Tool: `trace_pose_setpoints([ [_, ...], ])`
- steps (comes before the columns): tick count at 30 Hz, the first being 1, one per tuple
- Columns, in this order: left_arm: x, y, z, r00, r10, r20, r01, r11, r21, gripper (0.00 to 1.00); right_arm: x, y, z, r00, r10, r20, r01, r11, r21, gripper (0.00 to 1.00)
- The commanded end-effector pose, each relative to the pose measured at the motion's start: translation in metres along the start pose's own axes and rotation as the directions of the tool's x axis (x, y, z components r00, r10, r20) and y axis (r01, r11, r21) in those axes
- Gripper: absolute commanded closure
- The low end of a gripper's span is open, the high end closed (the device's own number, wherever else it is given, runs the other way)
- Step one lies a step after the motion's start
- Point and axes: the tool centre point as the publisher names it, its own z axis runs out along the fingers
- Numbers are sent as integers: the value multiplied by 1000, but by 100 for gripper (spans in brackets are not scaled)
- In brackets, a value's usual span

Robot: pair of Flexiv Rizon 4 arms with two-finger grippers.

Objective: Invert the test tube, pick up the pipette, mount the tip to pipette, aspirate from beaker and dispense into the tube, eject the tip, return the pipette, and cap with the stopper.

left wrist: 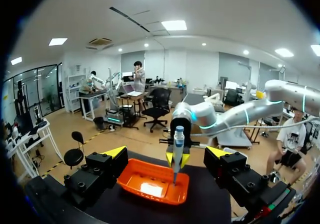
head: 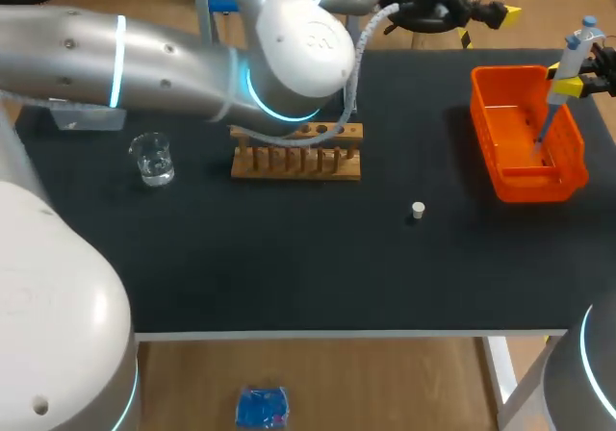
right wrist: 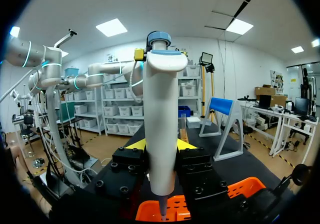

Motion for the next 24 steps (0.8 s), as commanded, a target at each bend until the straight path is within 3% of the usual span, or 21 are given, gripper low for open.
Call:
trace_pose_setpoints([
  [1, 0, 2, 25, 1000, -6, 4, 6, 1000, 14, 0, -1, 0, -1, 1000, -1, -4, 1, 1000, 1, 100],
  [6, 3, 5, 34, 998, -52, 38, 52, 999, 4, 0, -1, 0, -1, 1000, -1, -4, 1, 1000, 1, 100],
  [24, 3, 5, 34, 998, -52, 38, 52, 999, 4, 0, -1, 0, -1, 1000, -1, -4, 1, 1000, 1, 100],
])
